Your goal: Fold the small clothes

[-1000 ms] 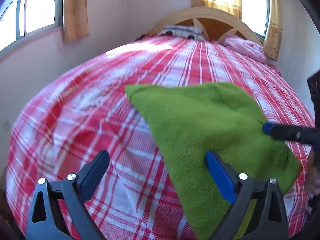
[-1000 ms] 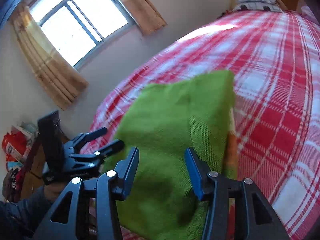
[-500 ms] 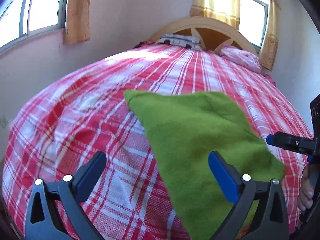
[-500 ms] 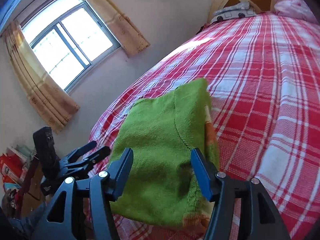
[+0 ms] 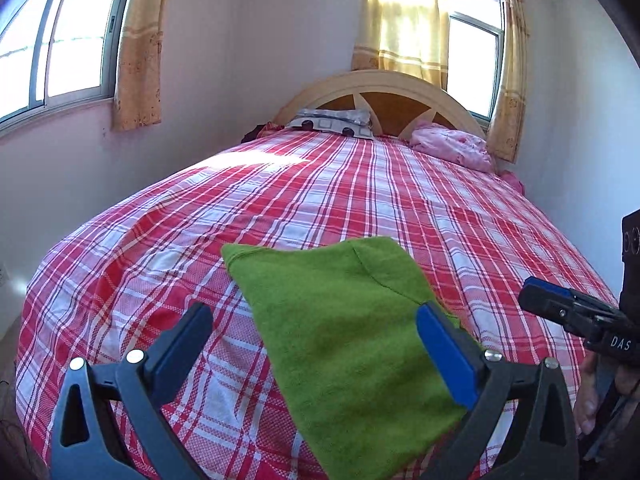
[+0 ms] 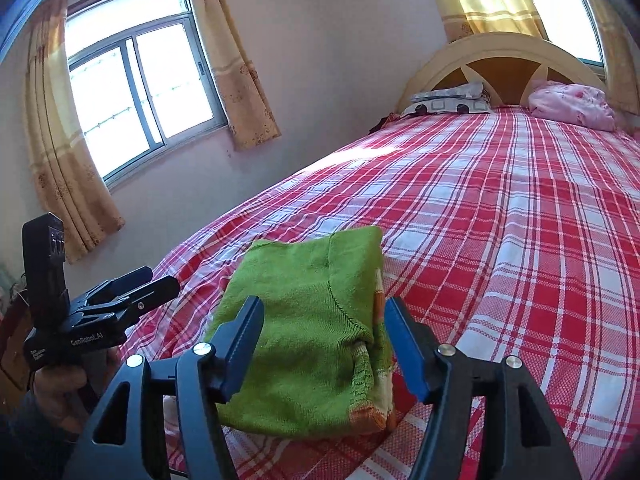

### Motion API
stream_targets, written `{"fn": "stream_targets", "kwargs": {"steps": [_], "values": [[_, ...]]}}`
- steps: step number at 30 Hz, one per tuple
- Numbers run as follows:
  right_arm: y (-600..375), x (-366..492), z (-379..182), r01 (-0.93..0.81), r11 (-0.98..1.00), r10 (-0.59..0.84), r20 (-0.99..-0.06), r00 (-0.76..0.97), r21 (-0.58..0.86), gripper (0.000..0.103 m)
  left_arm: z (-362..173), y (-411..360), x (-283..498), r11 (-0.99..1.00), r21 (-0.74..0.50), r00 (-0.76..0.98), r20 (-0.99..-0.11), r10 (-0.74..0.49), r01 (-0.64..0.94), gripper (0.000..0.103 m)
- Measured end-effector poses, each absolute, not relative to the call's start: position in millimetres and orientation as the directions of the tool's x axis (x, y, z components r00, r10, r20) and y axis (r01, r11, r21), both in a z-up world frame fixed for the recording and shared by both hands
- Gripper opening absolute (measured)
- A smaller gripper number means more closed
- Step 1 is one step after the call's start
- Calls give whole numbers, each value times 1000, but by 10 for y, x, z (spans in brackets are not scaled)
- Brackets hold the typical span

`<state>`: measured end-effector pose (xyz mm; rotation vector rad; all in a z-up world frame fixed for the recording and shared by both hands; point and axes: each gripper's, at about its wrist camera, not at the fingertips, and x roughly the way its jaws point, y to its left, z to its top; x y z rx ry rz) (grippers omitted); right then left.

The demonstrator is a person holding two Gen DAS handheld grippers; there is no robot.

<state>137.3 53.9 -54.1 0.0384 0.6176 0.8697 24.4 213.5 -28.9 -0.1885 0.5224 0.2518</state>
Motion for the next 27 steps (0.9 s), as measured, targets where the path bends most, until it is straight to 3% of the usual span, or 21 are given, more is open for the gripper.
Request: {"fn": "stream_targets", "kwargs": {"steps": [27], "values": [[572, 1346, -614, -700, 662, 716, -503, 484, 270, 64, -299, 2090, 231, 953, -113, 840, -510, 188, -282, 103]]}}
